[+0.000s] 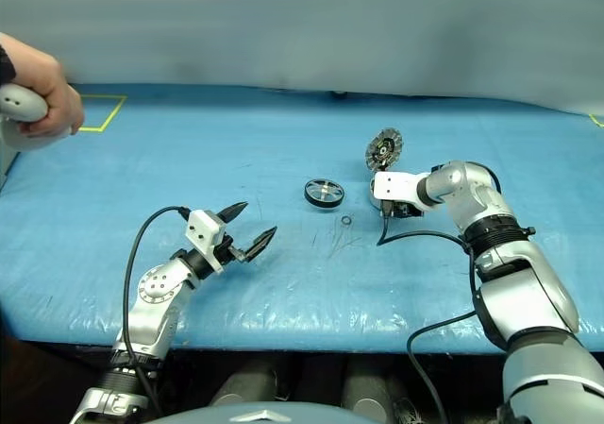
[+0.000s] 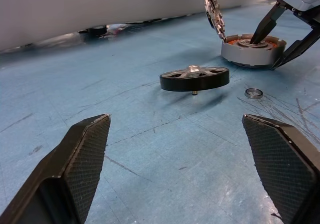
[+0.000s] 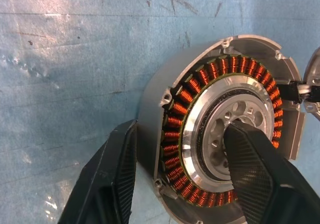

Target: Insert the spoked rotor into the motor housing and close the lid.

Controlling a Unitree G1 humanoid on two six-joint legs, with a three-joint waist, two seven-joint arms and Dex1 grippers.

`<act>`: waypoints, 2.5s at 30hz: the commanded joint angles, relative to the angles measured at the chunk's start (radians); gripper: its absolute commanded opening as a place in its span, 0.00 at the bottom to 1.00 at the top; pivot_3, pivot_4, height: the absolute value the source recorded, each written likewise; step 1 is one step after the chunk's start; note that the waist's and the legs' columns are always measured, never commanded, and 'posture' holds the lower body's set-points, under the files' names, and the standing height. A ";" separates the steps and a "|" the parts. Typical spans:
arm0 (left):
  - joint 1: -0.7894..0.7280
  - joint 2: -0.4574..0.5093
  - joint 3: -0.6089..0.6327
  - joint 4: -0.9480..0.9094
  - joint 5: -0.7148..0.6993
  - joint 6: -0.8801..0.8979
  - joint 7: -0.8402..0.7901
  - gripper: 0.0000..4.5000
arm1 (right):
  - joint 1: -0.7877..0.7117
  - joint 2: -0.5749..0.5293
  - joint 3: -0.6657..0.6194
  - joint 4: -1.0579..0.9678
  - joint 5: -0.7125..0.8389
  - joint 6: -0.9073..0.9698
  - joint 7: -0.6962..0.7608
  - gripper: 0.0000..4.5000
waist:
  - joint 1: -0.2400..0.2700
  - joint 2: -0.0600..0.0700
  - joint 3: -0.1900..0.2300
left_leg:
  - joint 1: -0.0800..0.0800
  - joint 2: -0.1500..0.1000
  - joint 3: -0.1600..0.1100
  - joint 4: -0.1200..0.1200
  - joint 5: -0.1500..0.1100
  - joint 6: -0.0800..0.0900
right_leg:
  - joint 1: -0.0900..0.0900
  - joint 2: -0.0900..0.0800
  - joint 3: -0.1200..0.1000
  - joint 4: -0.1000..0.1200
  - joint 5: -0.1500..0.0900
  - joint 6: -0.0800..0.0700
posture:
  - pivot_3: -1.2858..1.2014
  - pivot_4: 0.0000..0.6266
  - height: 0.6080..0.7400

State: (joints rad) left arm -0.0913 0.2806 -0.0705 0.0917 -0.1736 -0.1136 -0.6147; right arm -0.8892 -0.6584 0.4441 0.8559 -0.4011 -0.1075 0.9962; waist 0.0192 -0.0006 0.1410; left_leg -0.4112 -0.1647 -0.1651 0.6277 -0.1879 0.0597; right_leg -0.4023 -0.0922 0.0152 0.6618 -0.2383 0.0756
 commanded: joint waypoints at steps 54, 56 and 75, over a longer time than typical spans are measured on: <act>-0.080 0.050 -0.057 -0.038 0.084 0.002 -0.032 1.00 | 0.637 0.474 -0.043 -1.509 0.291 1.320 -0.550 0.49 | -0.004 0.000 -0.001 | -0.007 0.000 -0.004 -0.002 -0.003 -0.003 | -0.009 0.001 -0.002 0.000 -0.002 -0.002 | 0.52 0.24 1.00; -0.076 0.053 -0.054 -0.043 0.085 0.003 -0.032 1.00 | 0.632 0.482 -0.043 -1.498 0.305 1.320 -0.564 0.49 | -0.004 0.000 -0.001 | -0.007 0.000 -0.004 -0.002 -0.003 -0.003 | -0.009 0.001 -0.002 0.000 -0.002 -0.002 | 0.52 0.24 1.00; -0.083 0.036 -0.069 -0.024 0.080 -0.004 -0.039 1.00 | 0.608 0.612 -0.338 -1.611 0.586 1.390 -0.573 1.00 | -0.005 0.000 -0.001 | -0.006 0.001 -0.004 -0.003 -0.003 -0.003 | -0.009 0.002 -0.002 0.001 -0.002 -0.002 | 0.52 0.24 1.00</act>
State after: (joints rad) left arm -0.1594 0.3175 -0.1296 0.0911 -0.0860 -0.0981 -0.6458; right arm -0.2855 -0.0379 0.1409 -0.7072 0.1515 1.2814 0.4148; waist 0.0137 -0.0005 0.1405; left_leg -0.4173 -0.1641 -0.1688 0.6248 -0.1905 0.0568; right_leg -0.4114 -0.0905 0.0128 0.6627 -0.2400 0.0735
